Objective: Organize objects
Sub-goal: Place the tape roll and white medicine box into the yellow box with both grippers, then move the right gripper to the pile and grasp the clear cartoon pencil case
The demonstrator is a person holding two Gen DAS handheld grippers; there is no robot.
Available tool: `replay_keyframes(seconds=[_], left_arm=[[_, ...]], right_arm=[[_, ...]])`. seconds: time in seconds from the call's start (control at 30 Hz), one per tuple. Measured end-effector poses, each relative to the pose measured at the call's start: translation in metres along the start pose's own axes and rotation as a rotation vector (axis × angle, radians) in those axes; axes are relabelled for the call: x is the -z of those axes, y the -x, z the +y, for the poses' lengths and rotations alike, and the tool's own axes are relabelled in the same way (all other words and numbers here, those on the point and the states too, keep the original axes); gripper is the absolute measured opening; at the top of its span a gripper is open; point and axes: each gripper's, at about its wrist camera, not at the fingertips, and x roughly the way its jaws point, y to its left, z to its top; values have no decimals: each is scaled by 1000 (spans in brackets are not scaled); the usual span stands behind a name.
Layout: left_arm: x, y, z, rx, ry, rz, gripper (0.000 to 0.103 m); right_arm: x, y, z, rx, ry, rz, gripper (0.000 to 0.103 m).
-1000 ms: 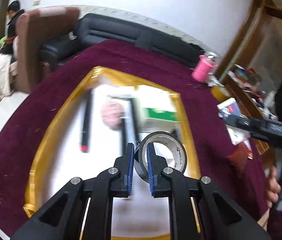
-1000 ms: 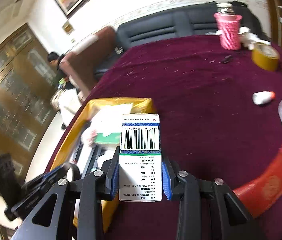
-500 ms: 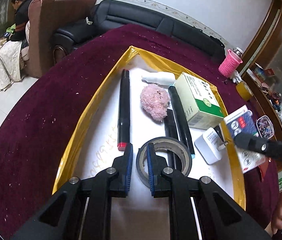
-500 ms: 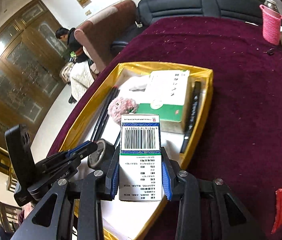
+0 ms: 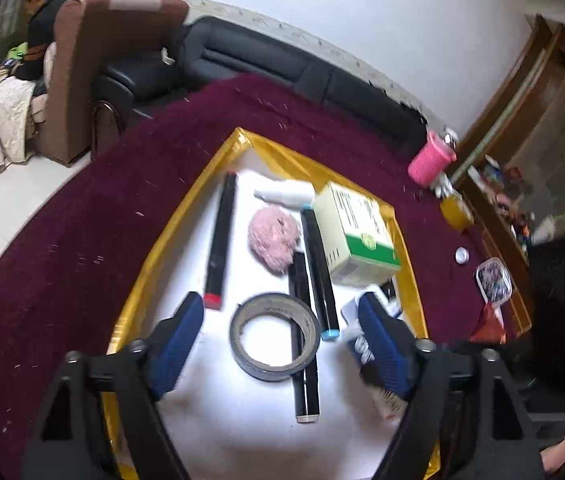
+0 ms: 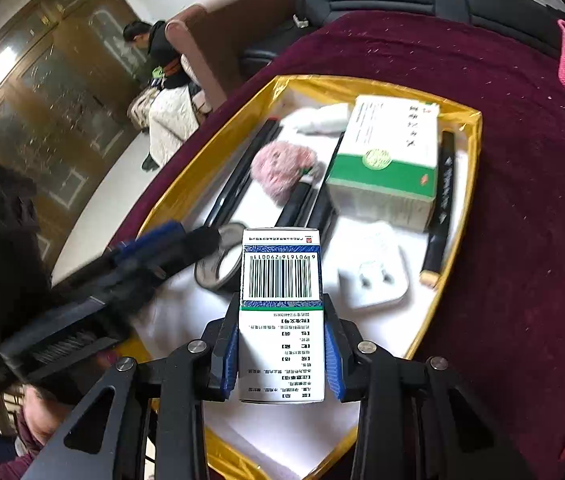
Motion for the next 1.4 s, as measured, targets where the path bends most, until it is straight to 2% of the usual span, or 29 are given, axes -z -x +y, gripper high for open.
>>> replay_keyframes(seconds=[0.17,0.33,0.43,0.5,0.67,0.83,0.97,1.1,1.4], left_arm=[[-3,16,16,-10,73,-32,85],[1,17,23,9,117,-19,86],[2,18,21,7,123,-20,88],[3,19,21,19,131,-23,88],[4,25,18,43,145,-28,91],[5,27,6,66,128,-25,93],[6,28,-11,100,93,-16,94],[7,28,-41,138,13,-2,94],[18,16,-127,228,-206,63,94]], right_arm=[[8,-11,-3,30,2,25,39],[11,-10,-3,54,15,24,40],[12,-7,1,47,32,16,55],[13,-4,5,59,50,-3,70],[19,18,4,55,68,-76,80],[28,46,-15,68,38,-167,88],[37,68,-41,111,-7,-225,90],[51,95,-77,182,-68,-280,92],[103,167,-206,316,-358,-381,93]])
